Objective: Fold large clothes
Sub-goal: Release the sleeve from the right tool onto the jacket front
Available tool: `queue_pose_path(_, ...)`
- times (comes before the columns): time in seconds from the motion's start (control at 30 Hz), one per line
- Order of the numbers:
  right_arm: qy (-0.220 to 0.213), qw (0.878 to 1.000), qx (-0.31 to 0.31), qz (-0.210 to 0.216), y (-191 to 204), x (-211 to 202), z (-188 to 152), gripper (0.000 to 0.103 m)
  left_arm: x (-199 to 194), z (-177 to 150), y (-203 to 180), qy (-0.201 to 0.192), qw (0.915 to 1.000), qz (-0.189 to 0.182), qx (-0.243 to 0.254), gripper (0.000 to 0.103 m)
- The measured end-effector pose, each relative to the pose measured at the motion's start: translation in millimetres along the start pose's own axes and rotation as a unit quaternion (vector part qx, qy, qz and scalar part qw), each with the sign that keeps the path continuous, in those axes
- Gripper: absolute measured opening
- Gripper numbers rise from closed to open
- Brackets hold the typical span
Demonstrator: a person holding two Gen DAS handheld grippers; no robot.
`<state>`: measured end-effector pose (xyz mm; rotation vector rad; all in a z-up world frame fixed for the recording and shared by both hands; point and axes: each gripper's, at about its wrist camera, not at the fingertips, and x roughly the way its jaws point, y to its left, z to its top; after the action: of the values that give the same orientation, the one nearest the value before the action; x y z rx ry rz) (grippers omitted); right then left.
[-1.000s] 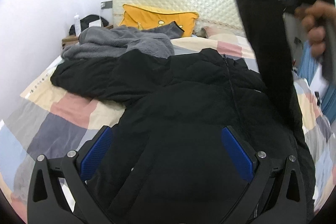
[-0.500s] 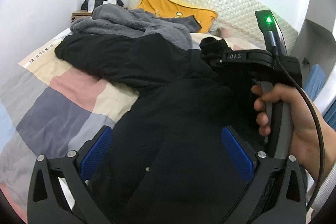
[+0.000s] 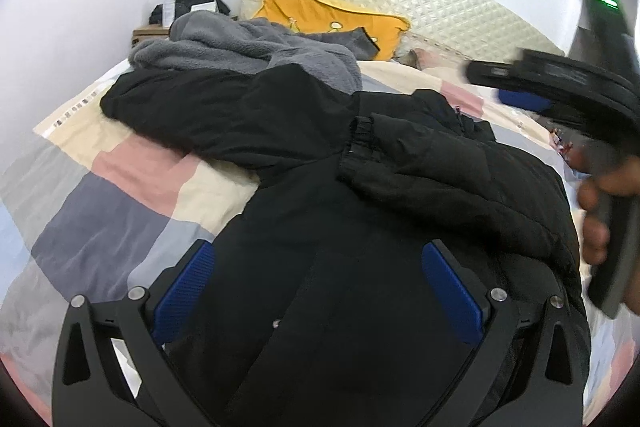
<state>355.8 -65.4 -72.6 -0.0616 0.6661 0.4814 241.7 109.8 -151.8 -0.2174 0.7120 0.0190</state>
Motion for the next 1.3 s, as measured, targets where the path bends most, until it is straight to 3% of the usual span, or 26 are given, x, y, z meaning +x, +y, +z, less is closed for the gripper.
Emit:
queue_pose_path(0.17,-0.034,0.998,0.007,-0.061,-40.2,-58.7,-24.2,0.063,-5.6,-1.7,-10.8,-0.009,0.9998,-0.013,0.015,0.103)
queue_pose_path(0.3,-0.061,0.991,0.058,-0.103,-77.3,-97.9,-55.5,0.063,-11.2,-4.8,-21.5,-0.027,0.9990,-0.001,0.034,0.103)
queue_pose_path(0.7,-0.025,0.981,0.072,-0.180,-142.6,-130.2,-135.4,0.063,-16.3,-18.0,-53.2,-0.030,0.9964,-0.001,0.079,0.103)
queue_pose_path(0.83,-0.001,0.972,0.131,-0.195,-186.1,-132.4,-160.5,0.063,-11.7,-18.4,-54.0,-0.018,0.9976,-0.006,0.067,0.103)
queue_pose_path(0.97,0.081,0.957,0.198,-0.196,-223.8,-110.8,-186.7,0.063,-8.3,-22.9,-56.8,-0.011,0.9974,-0.003,0.071,0.103)
queue_pose_path(1.1,0.133,0.948,0.235,-0.171,-244.3,-87.1,-208.0,0.063,-4.1,-24.5,-57.0,-0.002,0.9978,-0.005,0.066,0.103)
queue_pose_path(1.3,0.148,0.942,0.244,-0.178,-257.6,-65.2,-216.7,0.063,0.0,-26.7,-57.2,0.004,0.9980,0.002,0.063,0.103)
